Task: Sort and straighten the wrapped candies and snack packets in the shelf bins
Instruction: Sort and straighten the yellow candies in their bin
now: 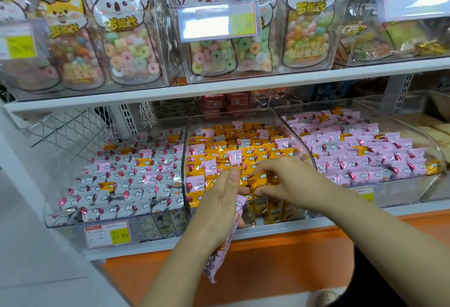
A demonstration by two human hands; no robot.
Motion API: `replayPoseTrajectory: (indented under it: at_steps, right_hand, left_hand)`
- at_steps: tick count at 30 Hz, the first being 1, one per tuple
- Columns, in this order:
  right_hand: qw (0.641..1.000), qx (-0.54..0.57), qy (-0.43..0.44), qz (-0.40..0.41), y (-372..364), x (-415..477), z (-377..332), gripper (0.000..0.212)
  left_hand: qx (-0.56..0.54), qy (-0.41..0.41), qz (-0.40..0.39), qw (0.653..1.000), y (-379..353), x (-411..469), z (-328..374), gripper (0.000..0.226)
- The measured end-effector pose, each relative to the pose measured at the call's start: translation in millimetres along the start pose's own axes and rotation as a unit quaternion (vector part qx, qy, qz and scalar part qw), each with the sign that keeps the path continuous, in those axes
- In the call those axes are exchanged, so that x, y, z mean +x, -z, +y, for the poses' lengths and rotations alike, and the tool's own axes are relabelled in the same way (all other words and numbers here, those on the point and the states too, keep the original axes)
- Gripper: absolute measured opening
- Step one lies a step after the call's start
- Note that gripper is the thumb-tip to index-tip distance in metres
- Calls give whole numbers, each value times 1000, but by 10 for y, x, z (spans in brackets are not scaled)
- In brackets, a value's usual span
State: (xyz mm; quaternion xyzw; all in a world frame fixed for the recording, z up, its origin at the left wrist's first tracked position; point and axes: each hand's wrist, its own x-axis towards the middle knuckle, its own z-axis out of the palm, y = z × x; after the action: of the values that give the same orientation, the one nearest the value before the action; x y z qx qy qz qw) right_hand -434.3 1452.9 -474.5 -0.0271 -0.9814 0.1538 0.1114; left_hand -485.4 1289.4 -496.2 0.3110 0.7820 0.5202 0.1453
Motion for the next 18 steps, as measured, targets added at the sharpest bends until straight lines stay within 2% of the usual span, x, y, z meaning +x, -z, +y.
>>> replayPoseTrajectory:
  at_steps: [6, 9, 15, 18]
  right_hand:
    - [988, -136, 69, 31, -212, -145, 120, 36]
    - [977, -194, 71, 47, -290, -138, 150, 38]
    - [970, -227, 78, 28, -352, -230, 123, 48]
    - [971, -230, 54, 31, -394, -233, 149, 52]
  left_hand:
    - [5, 5, -7, 1000, -25, -6, -33, 76]
    - [12, 2, -4, 1000, -64, 11, -46, 71]
    - [-3, 4, 9, 1000, -95, 25, -74, 61]
    - [2, -1, 15, 1000, -109, 45, -114, 66]
